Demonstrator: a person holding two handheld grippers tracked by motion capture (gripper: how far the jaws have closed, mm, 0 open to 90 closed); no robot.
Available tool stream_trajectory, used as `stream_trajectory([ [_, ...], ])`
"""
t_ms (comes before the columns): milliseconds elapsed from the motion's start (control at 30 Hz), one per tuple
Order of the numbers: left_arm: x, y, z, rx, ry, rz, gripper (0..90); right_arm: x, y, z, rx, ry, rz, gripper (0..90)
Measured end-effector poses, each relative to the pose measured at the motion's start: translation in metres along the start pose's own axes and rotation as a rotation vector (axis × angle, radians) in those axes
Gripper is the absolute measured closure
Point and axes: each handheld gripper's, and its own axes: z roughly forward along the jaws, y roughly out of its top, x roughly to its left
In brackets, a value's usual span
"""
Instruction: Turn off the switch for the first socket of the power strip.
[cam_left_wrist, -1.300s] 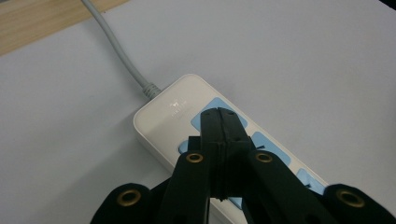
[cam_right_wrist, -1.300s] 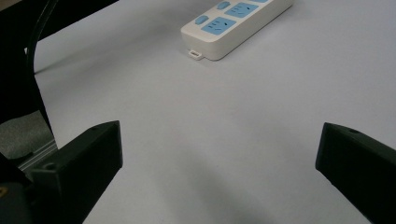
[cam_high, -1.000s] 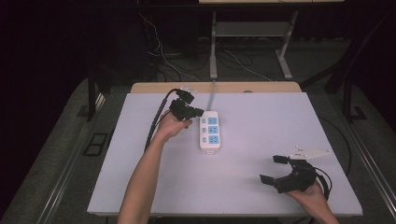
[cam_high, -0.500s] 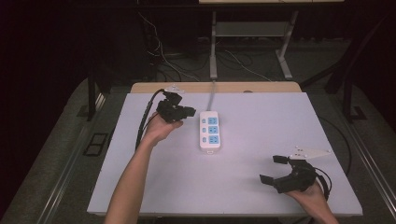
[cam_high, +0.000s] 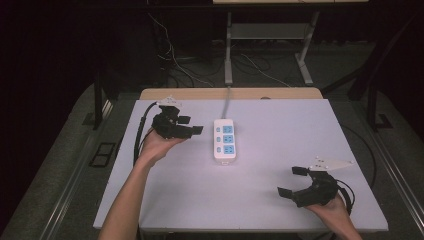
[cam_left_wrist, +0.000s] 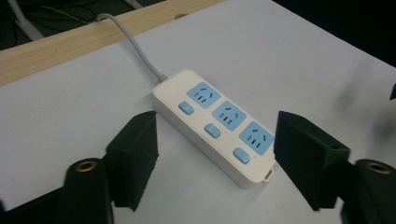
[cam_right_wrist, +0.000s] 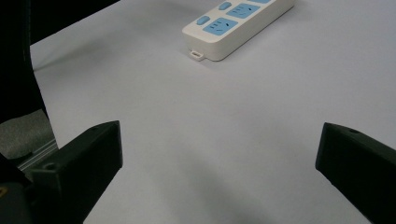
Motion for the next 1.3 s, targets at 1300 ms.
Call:
stream_trajectory([
  [1300, -0.044, -0.080, -0.043, -0.095, 0.001, -0.006, 0.0, 0.002, -0.001, 0.001, 0.002, -0.002, 0.000, 0.4],
])
